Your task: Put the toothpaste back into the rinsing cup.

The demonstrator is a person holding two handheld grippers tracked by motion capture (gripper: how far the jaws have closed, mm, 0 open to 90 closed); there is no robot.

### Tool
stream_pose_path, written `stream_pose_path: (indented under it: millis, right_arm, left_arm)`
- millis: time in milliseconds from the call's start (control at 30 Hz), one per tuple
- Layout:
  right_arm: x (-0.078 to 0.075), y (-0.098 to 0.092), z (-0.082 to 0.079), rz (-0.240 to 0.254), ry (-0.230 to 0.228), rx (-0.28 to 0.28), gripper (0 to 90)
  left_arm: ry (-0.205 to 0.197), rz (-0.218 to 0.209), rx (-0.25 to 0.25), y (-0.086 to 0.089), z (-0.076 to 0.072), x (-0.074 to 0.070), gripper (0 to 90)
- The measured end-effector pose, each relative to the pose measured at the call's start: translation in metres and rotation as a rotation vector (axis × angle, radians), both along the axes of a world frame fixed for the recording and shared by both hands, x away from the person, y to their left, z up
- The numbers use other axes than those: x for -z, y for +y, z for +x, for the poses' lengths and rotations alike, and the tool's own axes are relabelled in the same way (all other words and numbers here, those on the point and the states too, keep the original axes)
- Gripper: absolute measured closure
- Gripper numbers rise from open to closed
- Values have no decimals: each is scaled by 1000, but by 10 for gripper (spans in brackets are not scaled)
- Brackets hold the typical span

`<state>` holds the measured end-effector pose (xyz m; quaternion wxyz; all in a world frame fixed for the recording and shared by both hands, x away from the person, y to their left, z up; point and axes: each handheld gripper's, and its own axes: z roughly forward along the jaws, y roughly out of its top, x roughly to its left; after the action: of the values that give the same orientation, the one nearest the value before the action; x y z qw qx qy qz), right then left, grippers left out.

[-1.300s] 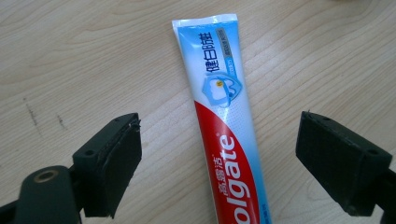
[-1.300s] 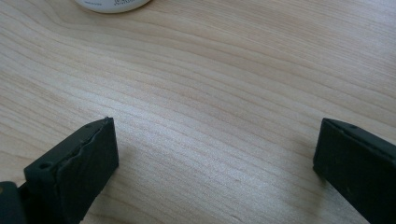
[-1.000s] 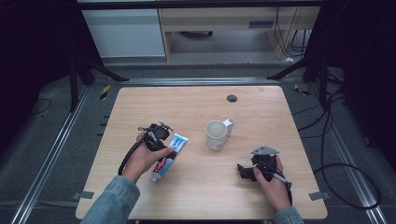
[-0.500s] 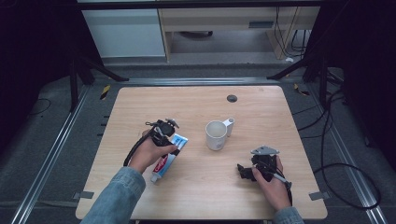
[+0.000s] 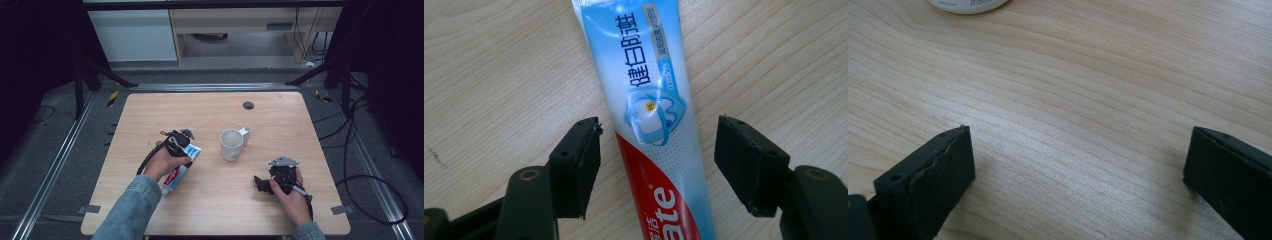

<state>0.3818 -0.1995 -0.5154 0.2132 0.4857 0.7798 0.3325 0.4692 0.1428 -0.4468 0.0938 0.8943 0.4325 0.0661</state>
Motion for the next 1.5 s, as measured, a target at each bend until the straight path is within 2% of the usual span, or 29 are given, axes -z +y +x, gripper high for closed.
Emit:
stream_pose_path:
  millis: [433, 867, 1033, 1333, 1400, 1433, 1500]
  right_arm:
    - [0, 0, 0, 2, 1, 0, 3]
    - [0, 0, 0, -1, -1, -1, 3]
    - [0, 0, 0, 0, 0, 0, 3]
    - [0, 0, 0, -8, -7, -3, 3]
    - [0, 0, 0, 6, 6, 3, 3]
    - [1, 0, 0, -9, -8, -4, 3]
    - [0, 0, 0, 8, 7, 4, 3]
  left_arm:
    - [32, 16, -22, -4, 6, 10, 411]
    - [45, 10, -33, -3, 8, 14, 423]
    - [39, 13, -30, -4, 7, 15, 436]
    - [32, 13, -12, -4, 7, 15, 507]
    - [29, 8, -7, -4, 6, 15, 526]
    - [28, 7, -4, -4, 6, 15, 541]
    - [18, 15, 4, -4, 5, 13, 585]
